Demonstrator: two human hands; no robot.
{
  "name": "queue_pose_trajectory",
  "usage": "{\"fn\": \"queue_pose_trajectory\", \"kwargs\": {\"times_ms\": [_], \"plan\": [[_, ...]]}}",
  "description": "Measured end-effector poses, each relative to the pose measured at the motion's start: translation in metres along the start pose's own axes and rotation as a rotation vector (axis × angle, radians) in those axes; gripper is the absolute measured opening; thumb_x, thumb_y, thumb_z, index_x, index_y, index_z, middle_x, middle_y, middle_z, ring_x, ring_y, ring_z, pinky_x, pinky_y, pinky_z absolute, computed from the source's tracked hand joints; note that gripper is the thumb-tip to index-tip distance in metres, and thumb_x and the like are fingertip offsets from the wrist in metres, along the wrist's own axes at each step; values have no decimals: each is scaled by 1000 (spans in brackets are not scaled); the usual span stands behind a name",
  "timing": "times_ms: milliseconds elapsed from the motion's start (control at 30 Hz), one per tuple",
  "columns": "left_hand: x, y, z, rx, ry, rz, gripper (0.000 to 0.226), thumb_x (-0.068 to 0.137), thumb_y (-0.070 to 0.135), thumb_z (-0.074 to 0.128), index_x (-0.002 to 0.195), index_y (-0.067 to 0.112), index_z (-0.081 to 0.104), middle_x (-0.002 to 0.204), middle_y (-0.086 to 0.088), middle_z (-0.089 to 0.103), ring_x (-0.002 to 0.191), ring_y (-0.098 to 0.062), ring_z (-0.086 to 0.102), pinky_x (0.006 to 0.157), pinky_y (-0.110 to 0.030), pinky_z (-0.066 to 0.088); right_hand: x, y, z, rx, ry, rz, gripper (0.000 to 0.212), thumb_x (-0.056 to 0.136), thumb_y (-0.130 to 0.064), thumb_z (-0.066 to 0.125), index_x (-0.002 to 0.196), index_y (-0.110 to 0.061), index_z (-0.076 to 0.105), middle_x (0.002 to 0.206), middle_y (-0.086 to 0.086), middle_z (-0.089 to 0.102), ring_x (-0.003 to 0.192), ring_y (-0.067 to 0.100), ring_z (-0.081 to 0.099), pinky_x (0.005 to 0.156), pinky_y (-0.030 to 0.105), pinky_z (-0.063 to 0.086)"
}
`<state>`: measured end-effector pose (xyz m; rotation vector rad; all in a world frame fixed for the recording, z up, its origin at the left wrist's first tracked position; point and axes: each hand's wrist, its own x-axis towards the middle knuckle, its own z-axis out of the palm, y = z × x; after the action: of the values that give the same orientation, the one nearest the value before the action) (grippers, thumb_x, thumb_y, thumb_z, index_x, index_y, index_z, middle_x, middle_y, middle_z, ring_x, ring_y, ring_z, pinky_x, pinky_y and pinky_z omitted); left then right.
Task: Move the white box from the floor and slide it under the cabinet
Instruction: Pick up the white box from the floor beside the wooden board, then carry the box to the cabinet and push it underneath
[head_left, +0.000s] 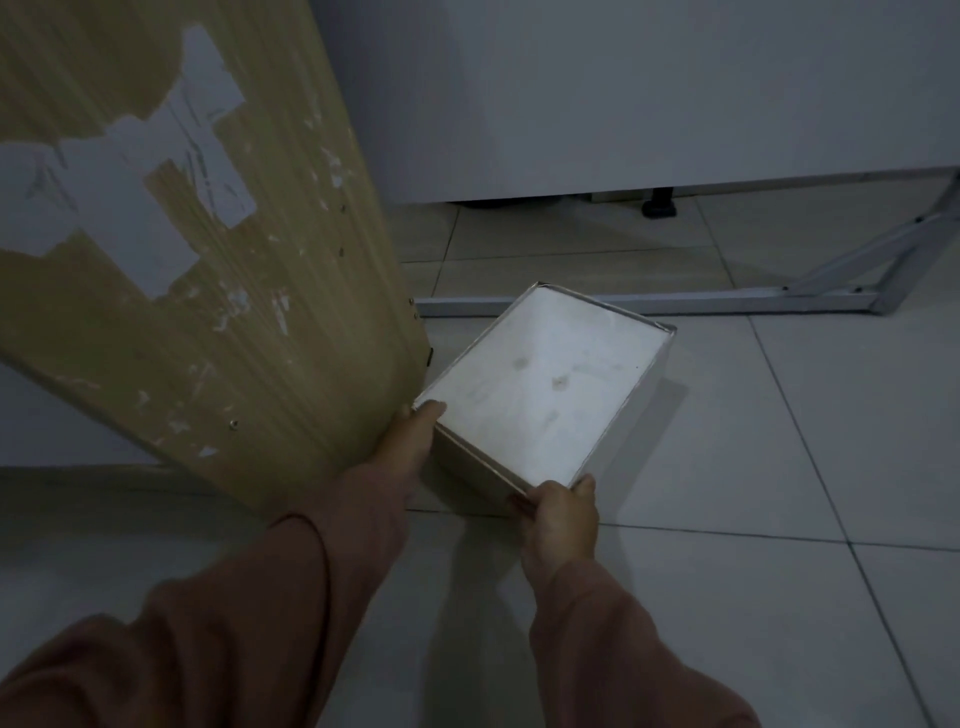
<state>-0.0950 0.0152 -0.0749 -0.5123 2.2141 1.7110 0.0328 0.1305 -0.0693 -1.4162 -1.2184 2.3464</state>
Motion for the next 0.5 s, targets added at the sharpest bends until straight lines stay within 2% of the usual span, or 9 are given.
{"fn": "queue_pose_trajectory", "kwargs": {"times_ms": [67,100,167,200,267,333,400,433,500], "plan": [[15,-5,-5,-32,-36,-24,85,59,67,59,129,19,61,129,-3,64,118,-27,59,109,-45,41,-1,-3,-8,119,-43,7,49,76,10,41,117,-17,44,97,10,48,81,28,54,80,46,55],[29,-13,-9,-50,-50,-21,88,58,73,56,130,21,60,131,-1,64,119,-25,59,110,-45,40,0,-4,-12,174,-58,19,51,78,13,38,116,-21,44,94,9,47,79,28,53,81,47,55],[41,-19,-16,-79,-81,-48,90,59,78,53,131,25,59,132,3,64,119,-23,59,110,-45,40,1,-5,-20,265,-80,42,65,80,15,34,130,-27,41,94,9,49,81,31,57,86,49,55],[33,-13,-18,-85,-82,-57,90,59,78,53,132,25,58,132,4,63,119,-22,58,110,-45,39,2,-5,-25,280,-86,44,68,80,15,34,136,-23,40,97,11,51,82,34,59,85,49,55],[8,6,-15,-86,-113,-73,87,62,75,55,132,25,59,130,5,63,119,-21,58,109,-43,40,3,-4,-33,269,-84,43,66,77,14,33,136,-15,44,106,16,55,81,37,62,79,47,58],[-16,26,-13,-73,-165,-45,76,67,69,59,130,26,60,125,4,66,114,-21,59,99,-38,46,5,-3,-41,277,-79,44,63,76,14,32,130,-12,51,107,17,56,77,38,63,77,46,58],[-22,32,-10,-54,-231,-20,81,60,69,62,130,27,60,124,2,66,104,-19,59,83,-34,46,5,-4,-48,311,-91,48,60,75,14,30,125,-10,54,105,17,56,76,40,63,79,48,57],[-29,37,-9,-22,-252,-29,84,57,71,63,128,27,61,123,1,66,97,-17,58,83,-34,44,5,-4,-52,324,-102,53,59,74,13,30,124,-9,54,105,18,57,77,41,63,81,49,56],[-41,43,-5,4,-299,-58,72,66,71,61,123,27,64,119,4,64,92,-15,55,97,-36,40,3,-6,-60,332,-110,63,53,75,13,28,117,-7,53,103,19,58,78,43,64,82,50,55]]}}
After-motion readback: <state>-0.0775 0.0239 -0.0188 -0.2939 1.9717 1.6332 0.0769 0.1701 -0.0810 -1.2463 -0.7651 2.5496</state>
